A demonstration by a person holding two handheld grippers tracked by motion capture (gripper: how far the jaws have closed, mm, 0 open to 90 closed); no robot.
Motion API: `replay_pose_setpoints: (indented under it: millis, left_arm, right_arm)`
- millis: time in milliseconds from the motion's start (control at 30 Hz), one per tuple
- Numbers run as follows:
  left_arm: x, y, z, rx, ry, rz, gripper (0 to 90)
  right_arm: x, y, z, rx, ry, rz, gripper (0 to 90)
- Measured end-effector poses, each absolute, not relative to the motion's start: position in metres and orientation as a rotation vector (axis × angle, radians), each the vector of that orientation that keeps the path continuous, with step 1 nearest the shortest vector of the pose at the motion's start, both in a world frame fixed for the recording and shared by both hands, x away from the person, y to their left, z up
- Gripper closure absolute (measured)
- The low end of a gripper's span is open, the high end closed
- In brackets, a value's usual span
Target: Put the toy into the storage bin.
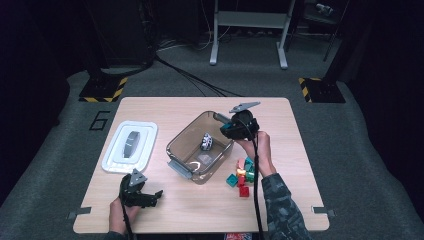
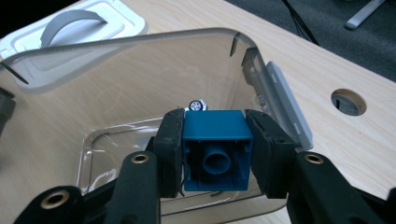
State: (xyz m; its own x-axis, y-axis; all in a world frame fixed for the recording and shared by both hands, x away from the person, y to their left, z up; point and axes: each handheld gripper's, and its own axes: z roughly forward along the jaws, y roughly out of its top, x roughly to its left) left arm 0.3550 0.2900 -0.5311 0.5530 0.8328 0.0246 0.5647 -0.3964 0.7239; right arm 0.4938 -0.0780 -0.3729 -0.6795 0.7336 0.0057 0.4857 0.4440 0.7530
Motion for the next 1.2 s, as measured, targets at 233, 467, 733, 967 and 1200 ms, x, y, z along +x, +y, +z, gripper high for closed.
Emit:
replay_pose_setpoints:
  millis: [233,467,733,967,1200]
  left_arm:
    - [0.355,0.290,-0.531,2.110,1.120,0.509,3.5]
    - [0.355,0.290,-0.531,2.111,1.120,0.510,3.5]
    - [0.355,0.290,-0.531,2.112,1.120,0.510,3.5]
    - [0.355,0.290,-0.531,2.112,1.119,0.514,3.5]
    - [0.354,0.290,-0.531,2.116,1.113,0.524,3.6]
  right_arm:
    - [0.496,-0.077,-0.385,1.060,2.412,1.035,58.8]
    - [0.496,-0.074,-0.388,1.057,2.430,1.017,58.6]
    - [0.495,-0.071,-0.393,1.045,2.453,0.992,58.0]
    - [0.489,-0.077,-0.390,1.071,2.440,1.024,46.2]
    - [0.468,-0.099,-0.375,1.070,2.363,1.139,27.2]
